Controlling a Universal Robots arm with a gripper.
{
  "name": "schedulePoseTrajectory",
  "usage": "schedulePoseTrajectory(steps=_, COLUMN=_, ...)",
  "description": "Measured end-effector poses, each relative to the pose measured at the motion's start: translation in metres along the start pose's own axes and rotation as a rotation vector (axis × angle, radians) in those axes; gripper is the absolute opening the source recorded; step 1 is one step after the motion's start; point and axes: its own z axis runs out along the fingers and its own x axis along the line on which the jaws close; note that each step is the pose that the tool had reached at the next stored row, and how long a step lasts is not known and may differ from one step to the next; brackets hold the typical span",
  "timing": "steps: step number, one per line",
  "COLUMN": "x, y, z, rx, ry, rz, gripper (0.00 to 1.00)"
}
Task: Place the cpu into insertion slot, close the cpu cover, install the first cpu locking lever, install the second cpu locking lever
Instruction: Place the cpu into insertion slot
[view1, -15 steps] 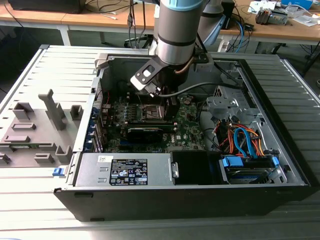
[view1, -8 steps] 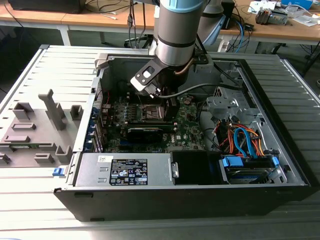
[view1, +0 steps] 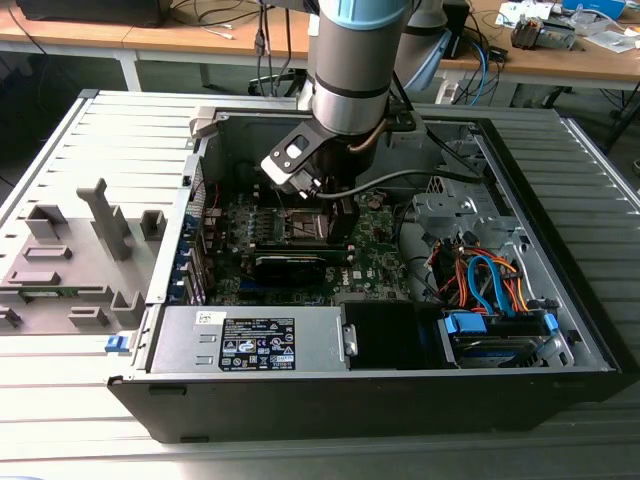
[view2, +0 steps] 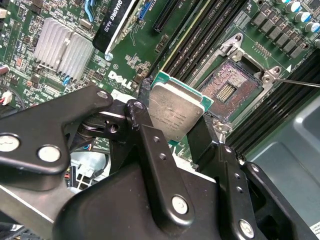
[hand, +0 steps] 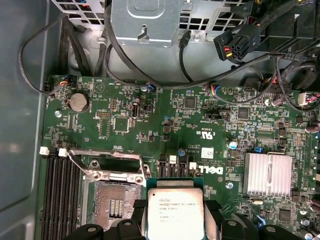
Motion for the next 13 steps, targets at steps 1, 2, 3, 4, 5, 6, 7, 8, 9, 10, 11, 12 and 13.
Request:
schedulePoseTrajectory(steps=1, x=0.0, y=0.0, z=0.0004, rx=0.0, ry=0.0, rz=0.0, gripper=0.55)
schedulePoseTrajectory(steps=2, x=0.0, y=0.0, z=0.0007, rx=0.0, ry=0.0, rz=0.0, gripper=0.55)
schedulePoseTrajectory(steps=3, x=0.0, y=0.0, z=0.001, rx=0.0, ry=0.0, rz=0.0, gripper=0.55)
schedulePoseTrajectory(steps=4, x=0.0, y=0.0, z=0.0014, rx=0.0, ry=0.0, rz=0.0, gripper=0.55)
schedulePoseTrajectory(steps=5, x=0.0, y=0.0, z=0.0019, rx=0.0, ry=0.0, rz=0.0, gripper=0.55)
schedulePoseTrajectory(steps=6, x=0.0, y=0.0, z=0.0022, rx=-0.0001, ry=0.0, rz=0.0, gripper=0.55)
schedulePoseTrajectory(steps=7, x=0.0, y=0.0, z=0.0025, rx=0.0, ry=0.0, rz=0.0, gripper=0.55)
schedulePoseTrajectory(steps=8, x=0.0, y=0.0, z=0.0028, rx=0.0, ry=-0.0001, rz=0.0, gripper=0.55)
schedulePoseTrajectory(steps=9, x=0.0, y=0.0, z=0.0031, rx=0.0, ry=0.0, rz=0.0, gripper=0.55)
schedulePoseTrajectory(steps=10, x=0.0, y=0.0, z=0.0034, rx=0.0, ry=0.0, rz=0.0, gripper=0.55)
schedulePoseTrajectory(steps=11, x=0.0, y=0.0, z=0.0037, rx=0.0, ry=0.0, rz=0.0, gripper=0.55)
schedulePoseTrajectory(steps=12, x=0.0, y=0.0, z=0.0041, rx=0.0, ry=0.0, rz=0.0, gripper=0.55)
schedulePoseTrajectory(steps=13, x=0.0, y=0.0, z=0.0043, rx=0.0, ry=0.0, rz=0.0, gripper=0.55)
